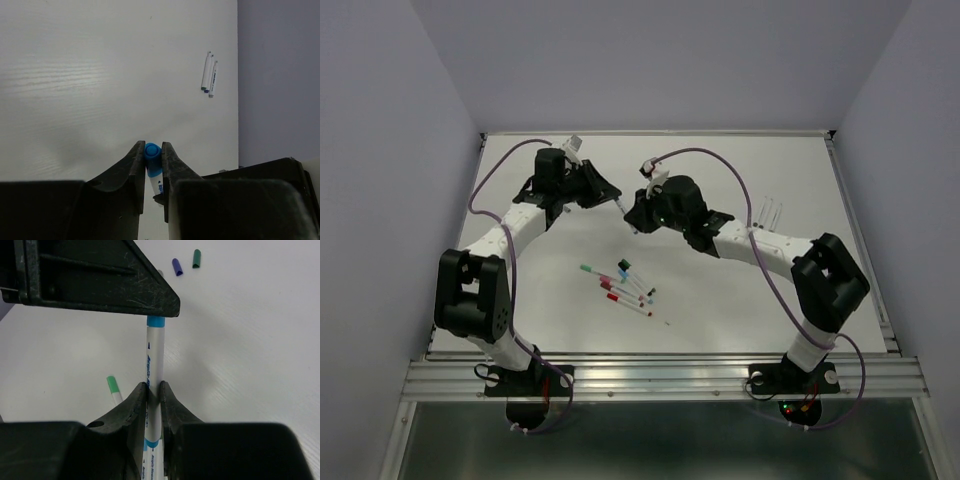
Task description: Open the pen caps
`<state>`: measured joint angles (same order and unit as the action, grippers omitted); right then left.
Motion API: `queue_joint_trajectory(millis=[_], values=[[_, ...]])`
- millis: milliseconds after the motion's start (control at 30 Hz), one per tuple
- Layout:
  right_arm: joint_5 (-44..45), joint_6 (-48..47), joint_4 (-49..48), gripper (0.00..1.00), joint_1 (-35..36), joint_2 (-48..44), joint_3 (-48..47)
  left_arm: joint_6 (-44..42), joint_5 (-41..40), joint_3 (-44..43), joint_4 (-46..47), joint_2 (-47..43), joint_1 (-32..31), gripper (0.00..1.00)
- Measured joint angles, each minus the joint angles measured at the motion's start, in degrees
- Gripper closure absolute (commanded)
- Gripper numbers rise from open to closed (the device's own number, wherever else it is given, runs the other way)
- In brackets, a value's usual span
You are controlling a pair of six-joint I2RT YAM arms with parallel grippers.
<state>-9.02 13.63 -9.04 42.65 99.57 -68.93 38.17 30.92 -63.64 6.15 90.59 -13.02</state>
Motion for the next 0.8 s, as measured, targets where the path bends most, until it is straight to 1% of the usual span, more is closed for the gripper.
queue_joint_trajectory(millis=[100,167,267,400,533,633,800], values=[[-2.0,1.2,-2.4,0.99,-0.1,-0.5,2.5,0.8,1.2,0.0,-2.4,0.5,0.8,1.0],[-3.6,1.4,-1.3,0.99,-0.2,-1.6,4.1,0.3,-1.2,-0.2,-2.0,0.6,2.1,1.0],[-5.7,1.4,2.3,0.99,-0.2,-4.1,8.2,-0.2,-6.0,-1.8,-0.2,0.8,7.5,1.0],[-7.3,1.4,4.4,0.99,-0.2,-6.1,9.2,-0.5,-9.4,-2.9,0.8,0.8,11.4,1.0],[-5.5,1.2,4.4,0.99,-0.2,-8.6,9.2,-0.8,-10.6,-2.9,0.5,0.8,11.3,1.0],[-2.9,1.2,4.4,0.99,-0.2,-10.0,9.2,-1.1,-12.7,-3.7,-1.9,1.1,11.1,1.0],[0.5,1.6,4.9,0.99,-1.9,-10.2,9.2,-1.4,-18.1,-6.1,-6.1,4.3,10.9,1.0]])
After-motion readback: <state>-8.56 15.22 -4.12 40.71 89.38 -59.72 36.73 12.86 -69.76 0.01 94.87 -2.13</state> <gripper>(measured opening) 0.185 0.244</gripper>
